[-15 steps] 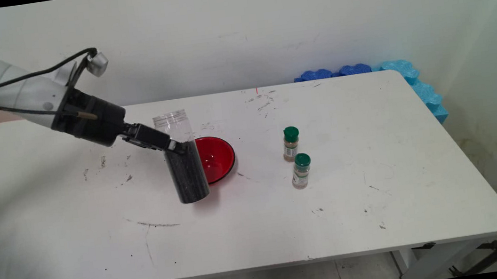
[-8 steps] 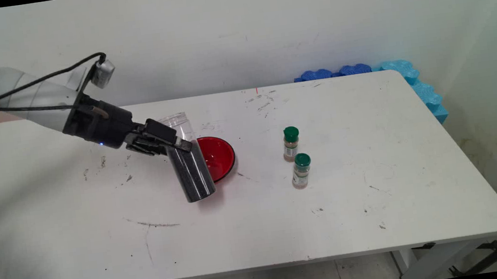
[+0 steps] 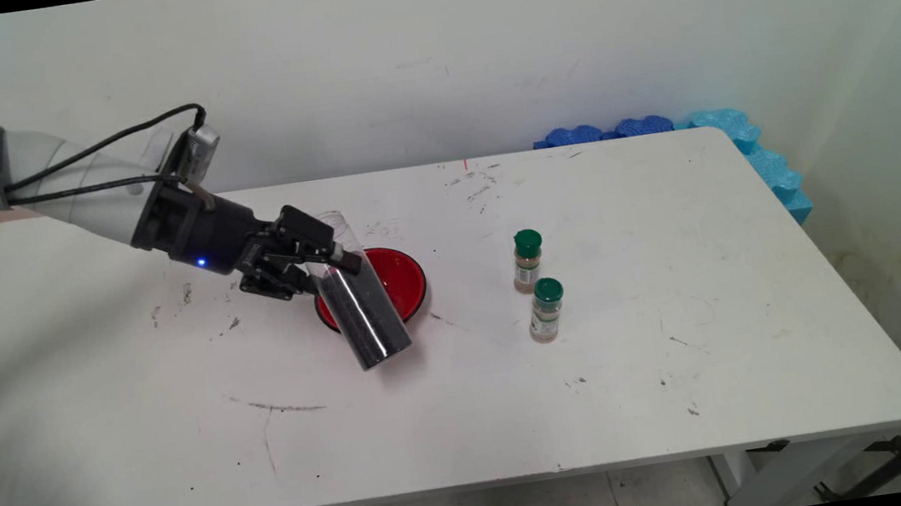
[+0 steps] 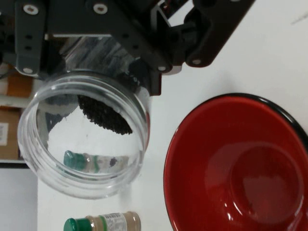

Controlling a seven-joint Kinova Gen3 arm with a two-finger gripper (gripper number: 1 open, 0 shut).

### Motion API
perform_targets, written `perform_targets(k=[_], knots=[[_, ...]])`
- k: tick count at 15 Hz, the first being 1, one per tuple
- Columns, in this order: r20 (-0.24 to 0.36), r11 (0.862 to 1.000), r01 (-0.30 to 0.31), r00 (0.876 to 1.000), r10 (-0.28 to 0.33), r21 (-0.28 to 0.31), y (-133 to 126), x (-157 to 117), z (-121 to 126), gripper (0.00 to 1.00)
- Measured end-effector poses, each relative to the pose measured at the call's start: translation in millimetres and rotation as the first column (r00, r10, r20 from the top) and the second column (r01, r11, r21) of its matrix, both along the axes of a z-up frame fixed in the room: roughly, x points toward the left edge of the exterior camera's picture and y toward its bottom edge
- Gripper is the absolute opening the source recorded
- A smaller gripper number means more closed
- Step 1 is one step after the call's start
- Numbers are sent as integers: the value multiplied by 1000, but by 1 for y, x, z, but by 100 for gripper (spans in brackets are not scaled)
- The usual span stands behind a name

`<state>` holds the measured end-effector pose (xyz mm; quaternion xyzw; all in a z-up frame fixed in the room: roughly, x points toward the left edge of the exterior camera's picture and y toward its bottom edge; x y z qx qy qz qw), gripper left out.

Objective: Pour the black seasoning powder in the red bowl

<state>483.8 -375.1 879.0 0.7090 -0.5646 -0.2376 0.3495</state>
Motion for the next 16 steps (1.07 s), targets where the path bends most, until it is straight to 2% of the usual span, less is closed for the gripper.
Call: perform_targets(k=[3,7,12,16], knots=[[-41,996,-48,998,51,73,-4,-4,-3,0],[-87,982,-89,991,105,165,-8,-10,-7,0],[-133,953,-143,974,183,266,-16,-16,-10,0],[-162,924,-180,956,245,338,-20,-19,-11,0]])
